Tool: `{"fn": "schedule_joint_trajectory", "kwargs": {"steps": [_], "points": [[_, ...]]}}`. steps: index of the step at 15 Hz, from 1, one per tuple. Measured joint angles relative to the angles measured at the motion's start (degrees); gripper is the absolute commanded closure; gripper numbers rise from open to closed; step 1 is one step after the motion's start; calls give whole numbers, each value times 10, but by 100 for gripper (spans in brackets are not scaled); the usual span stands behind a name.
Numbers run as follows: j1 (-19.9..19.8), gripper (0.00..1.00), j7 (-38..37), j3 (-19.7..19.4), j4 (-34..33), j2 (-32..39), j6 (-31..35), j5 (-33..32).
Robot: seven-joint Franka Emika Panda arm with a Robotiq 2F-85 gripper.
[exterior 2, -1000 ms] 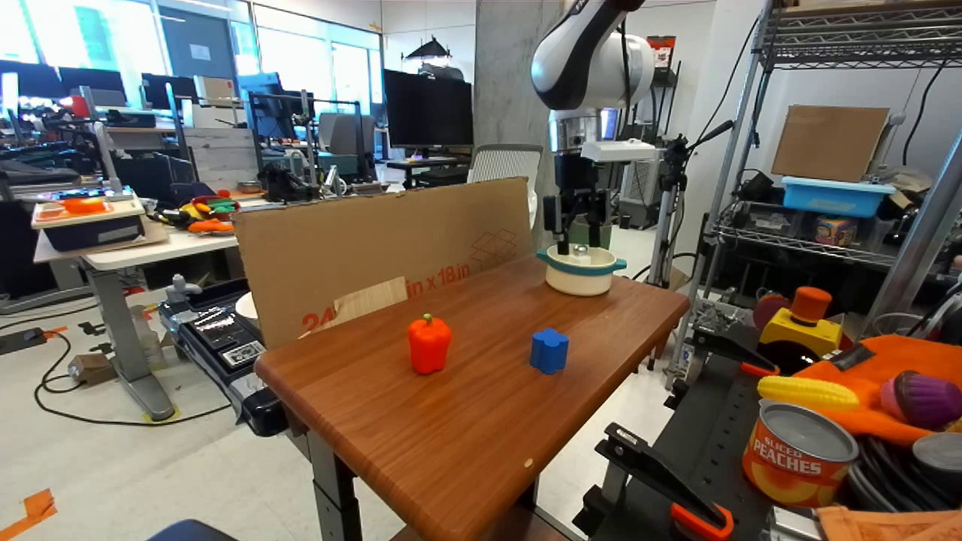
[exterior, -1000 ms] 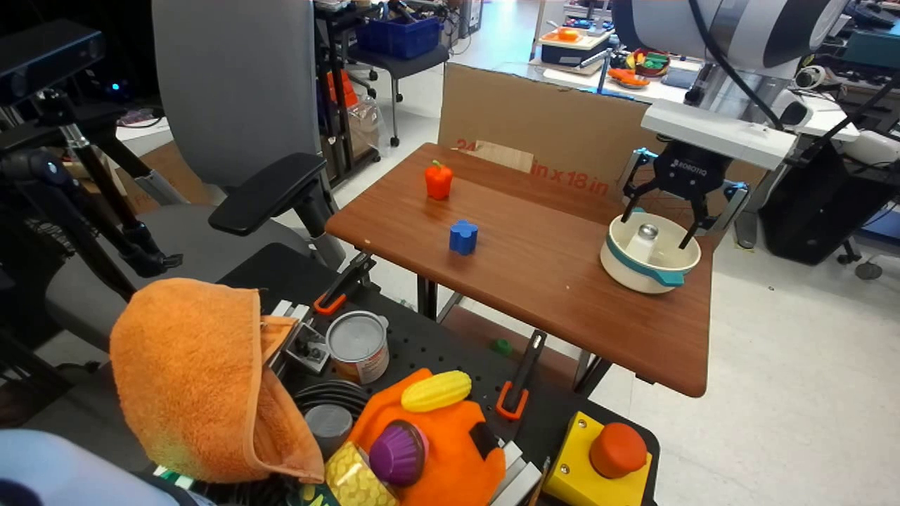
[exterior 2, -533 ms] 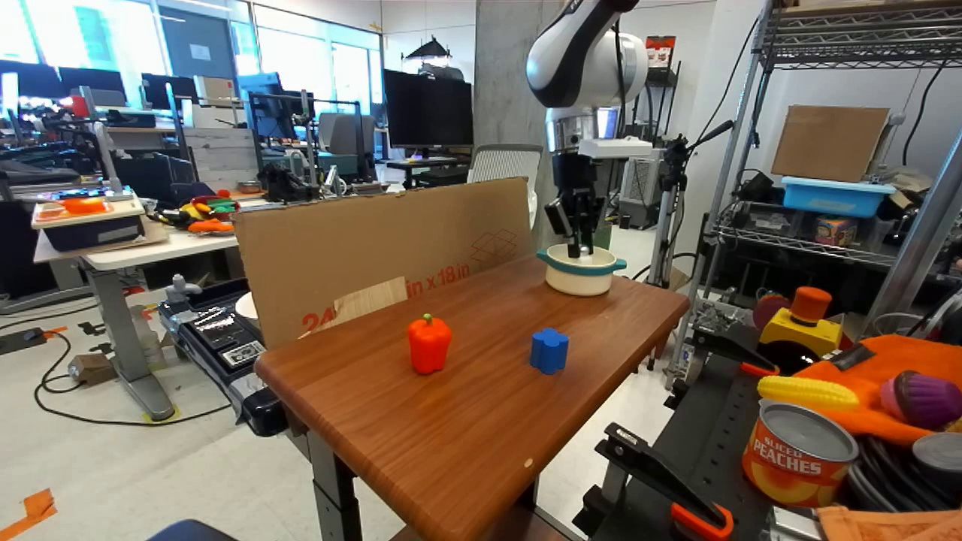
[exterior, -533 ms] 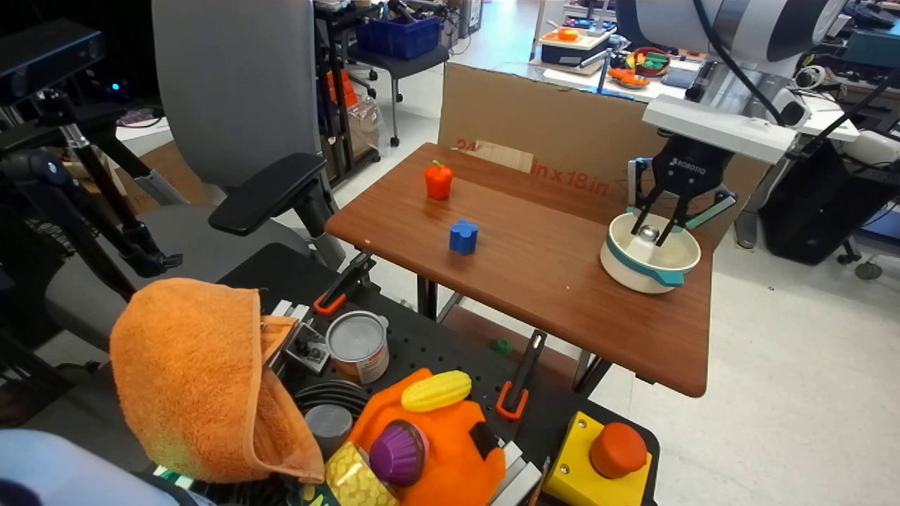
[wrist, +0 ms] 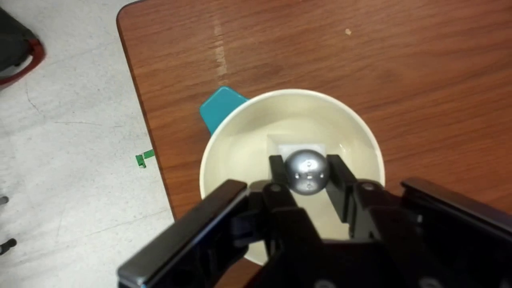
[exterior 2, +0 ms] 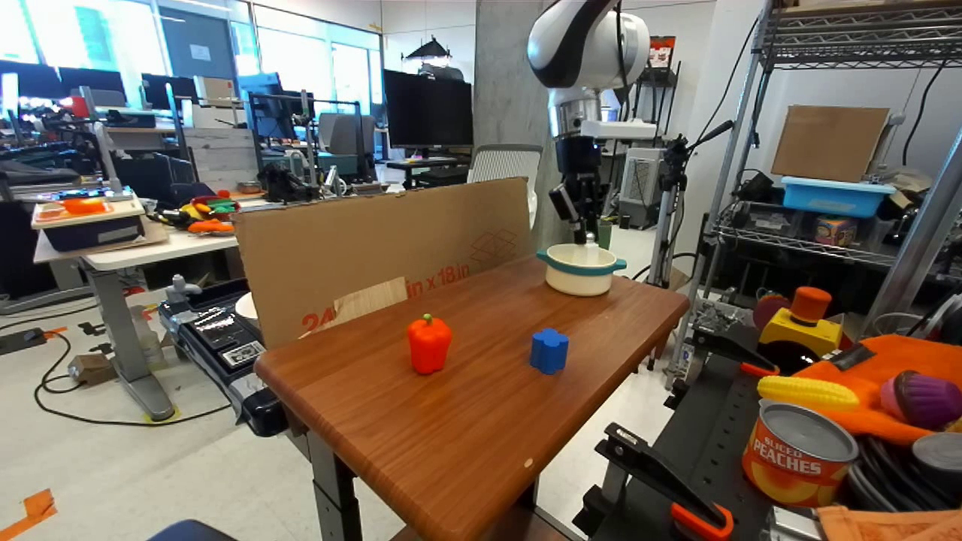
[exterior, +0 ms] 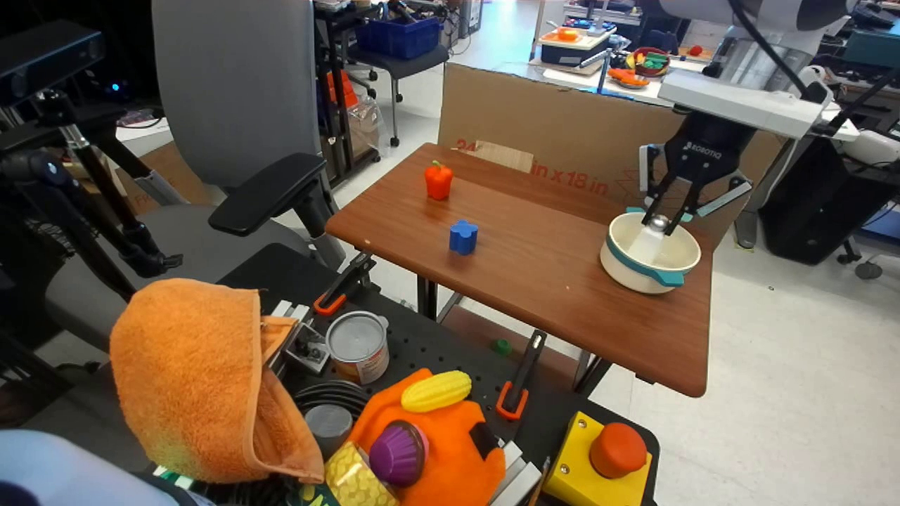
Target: Remove the shaker from the bowl and put it on the table
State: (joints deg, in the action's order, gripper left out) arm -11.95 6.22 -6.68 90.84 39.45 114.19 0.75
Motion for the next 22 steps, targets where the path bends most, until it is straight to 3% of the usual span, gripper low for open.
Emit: {"fn": "schedule_joint_trajectory", "kwargs": {"steps": [10, 18, 22], "points": [[35, 93, 30, 29, 117, -169, -35, -3], [81, 93, 21, 37, 162, -152, -48, -36], [88, 93, 10, 37, 190, -131, -17, -70]]}}
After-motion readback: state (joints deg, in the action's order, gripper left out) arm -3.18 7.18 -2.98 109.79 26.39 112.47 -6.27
